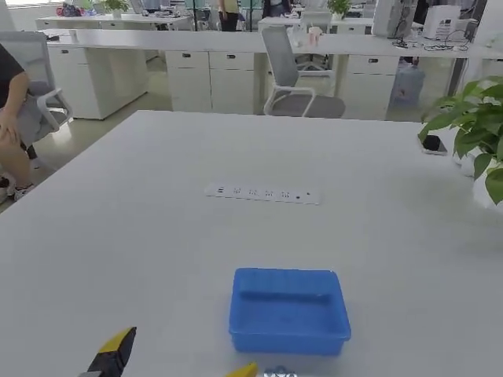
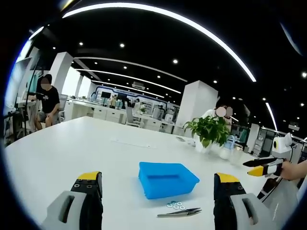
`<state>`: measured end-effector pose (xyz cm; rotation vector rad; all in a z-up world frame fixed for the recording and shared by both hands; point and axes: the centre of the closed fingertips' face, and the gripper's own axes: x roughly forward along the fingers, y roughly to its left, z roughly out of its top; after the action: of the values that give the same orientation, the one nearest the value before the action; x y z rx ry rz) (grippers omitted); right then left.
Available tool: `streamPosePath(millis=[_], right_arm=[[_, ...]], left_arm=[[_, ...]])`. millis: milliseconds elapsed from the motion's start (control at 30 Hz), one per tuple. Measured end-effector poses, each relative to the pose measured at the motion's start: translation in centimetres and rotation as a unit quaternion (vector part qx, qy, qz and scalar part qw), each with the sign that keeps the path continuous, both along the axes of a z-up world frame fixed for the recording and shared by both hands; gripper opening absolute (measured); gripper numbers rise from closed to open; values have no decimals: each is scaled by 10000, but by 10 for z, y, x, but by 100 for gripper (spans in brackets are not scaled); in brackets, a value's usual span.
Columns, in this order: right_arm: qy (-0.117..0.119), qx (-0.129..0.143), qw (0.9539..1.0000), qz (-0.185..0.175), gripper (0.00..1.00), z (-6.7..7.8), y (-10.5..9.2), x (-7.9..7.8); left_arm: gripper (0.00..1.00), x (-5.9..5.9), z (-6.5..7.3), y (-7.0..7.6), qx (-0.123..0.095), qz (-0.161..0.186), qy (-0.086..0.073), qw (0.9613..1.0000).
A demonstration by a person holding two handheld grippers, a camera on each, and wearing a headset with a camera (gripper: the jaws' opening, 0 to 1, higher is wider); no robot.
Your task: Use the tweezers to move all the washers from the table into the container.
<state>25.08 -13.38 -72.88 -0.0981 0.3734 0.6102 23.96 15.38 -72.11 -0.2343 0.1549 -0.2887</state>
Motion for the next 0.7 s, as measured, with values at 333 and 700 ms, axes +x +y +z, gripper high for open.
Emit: streamPosePath(millis=[333,700], right_arm=[[26,-22,10000,-47,67,-2,-4,1],[2,-76,10000,8,61,-1,-2,0]], left_arm=[[99,-1,-2,-5,-25,-107,79,9999],[99,-1,-3,-3,-95,-90,100,9999]])
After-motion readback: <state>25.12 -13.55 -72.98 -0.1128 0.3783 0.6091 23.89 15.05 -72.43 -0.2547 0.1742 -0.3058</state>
